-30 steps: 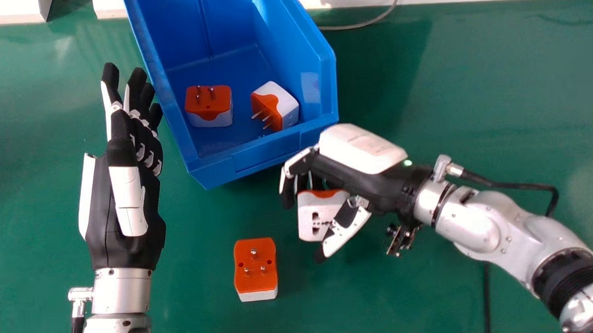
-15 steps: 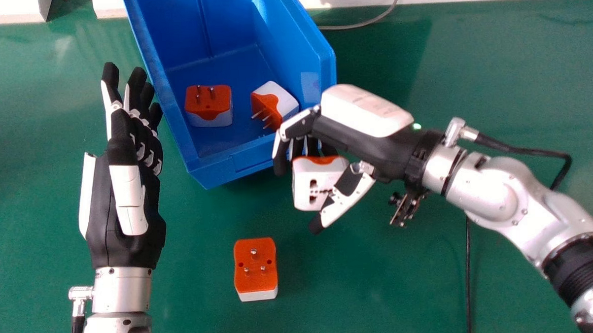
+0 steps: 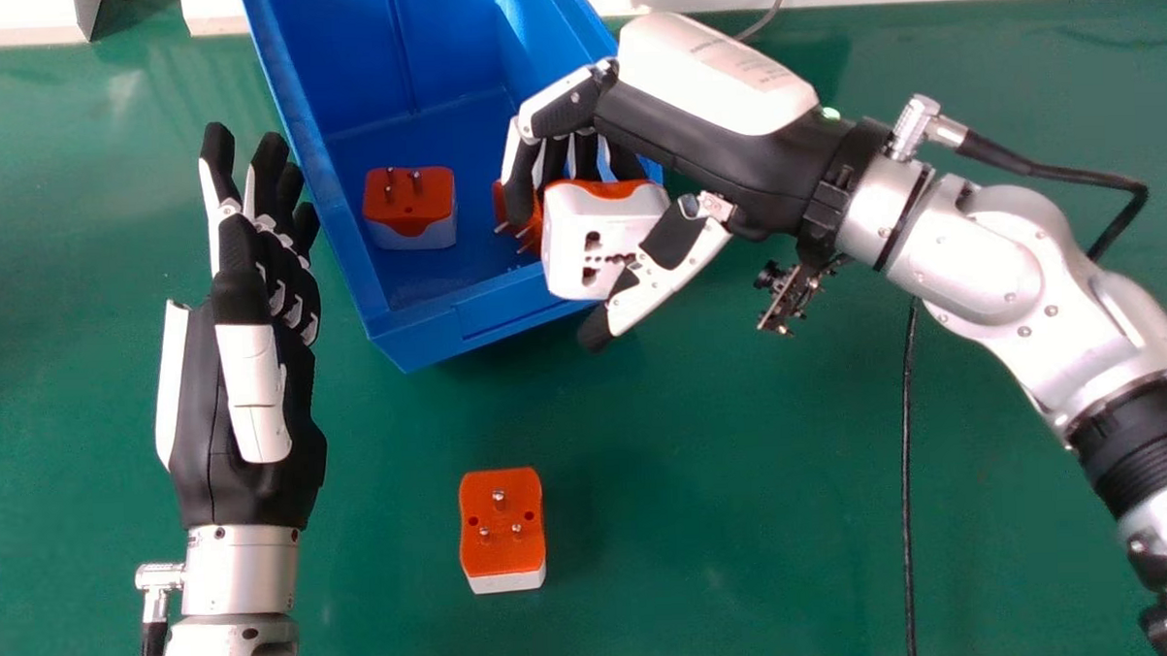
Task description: Pick all objects and put in blue box
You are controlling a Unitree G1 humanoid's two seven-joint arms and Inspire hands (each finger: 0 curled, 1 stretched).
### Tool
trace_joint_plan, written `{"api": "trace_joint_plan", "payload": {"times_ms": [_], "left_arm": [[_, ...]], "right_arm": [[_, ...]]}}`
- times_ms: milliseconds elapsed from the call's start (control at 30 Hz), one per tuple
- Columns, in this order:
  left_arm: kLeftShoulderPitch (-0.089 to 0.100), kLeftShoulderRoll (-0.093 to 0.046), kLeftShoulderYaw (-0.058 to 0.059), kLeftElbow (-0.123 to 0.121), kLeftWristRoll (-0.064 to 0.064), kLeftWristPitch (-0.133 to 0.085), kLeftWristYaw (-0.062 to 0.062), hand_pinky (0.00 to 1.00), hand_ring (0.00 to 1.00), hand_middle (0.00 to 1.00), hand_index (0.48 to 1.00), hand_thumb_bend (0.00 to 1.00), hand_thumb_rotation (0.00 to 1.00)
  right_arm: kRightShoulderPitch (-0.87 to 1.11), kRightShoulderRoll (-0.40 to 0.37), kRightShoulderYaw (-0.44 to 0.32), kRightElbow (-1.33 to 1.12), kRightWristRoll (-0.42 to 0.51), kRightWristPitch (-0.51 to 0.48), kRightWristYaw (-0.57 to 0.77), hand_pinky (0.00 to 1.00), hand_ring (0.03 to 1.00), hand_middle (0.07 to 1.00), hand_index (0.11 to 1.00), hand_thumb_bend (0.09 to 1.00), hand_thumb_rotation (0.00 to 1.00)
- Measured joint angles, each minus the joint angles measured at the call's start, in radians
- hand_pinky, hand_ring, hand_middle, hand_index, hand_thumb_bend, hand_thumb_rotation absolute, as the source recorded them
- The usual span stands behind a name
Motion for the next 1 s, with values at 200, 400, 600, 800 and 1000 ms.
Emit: {"api": "trace_joint_plan", "payload": {"times_ms": [200, 400, 600, 800, 1000], "left_arm": [[-0.002, 0.0, 0.001, 0.006, 0.002, -0.007, 0.0, 1.0, 1.0, 1.0, 1.0, 0.88, 1.0], [-0.007, 0.0, 0.001, 0.012, 0.006, -0.011, 0.0, 1.0, 1.0, 1.0, 1.0, 0.87, 1.0], [-0.008, 0.0, 0.002, 0.013, 0.019, -0.016, 0.002, 1.0, 1.0, 1.0, 1.0, 0.87, 1.0], [-0.007, -0.001, 0.002, 0.012, 0.028, -0.019, 0.011, 1.0, 1.0, 1.0, 1.0, 0.87, 1.0], [-0.003, -0.001, -0.002, 0.006, 0.036, -0.019, 0.02, 1.0, 1.0, 1.0, 1.0, 0.86, 1.0]], "right_arm": [[-0.083, 0.023, -0.007, 0.022, 0.002, 0.034, 0.008, 0.25, 0.309, 0.453, 0.502, 0.528, 0.0], [-0.164, 0.072, -0.009, 0.113, 0.017, 0.06, 0.019, 0.28, 0.335, 0.446, 0.509, 0.527, 0.0], [-0.271, 0.127, -0.008, 0.25, -0.005, 0.114, -0.02, 0.31, 0.356, 0.45, 0.508, 0.526, 0.0], [-0.381, 0.161, -0.002, 0.372, -0.05, 0.154, -0.102, 0.32, 0.375, 0.46, 0.518, 0.521, 0.0], [-0.435, 0.193, 0.019, 0.469, -0.093, 0.199, -0.184, 0.34, 0.393, 0.468, 0.512, 0.521, 0.0]]}}
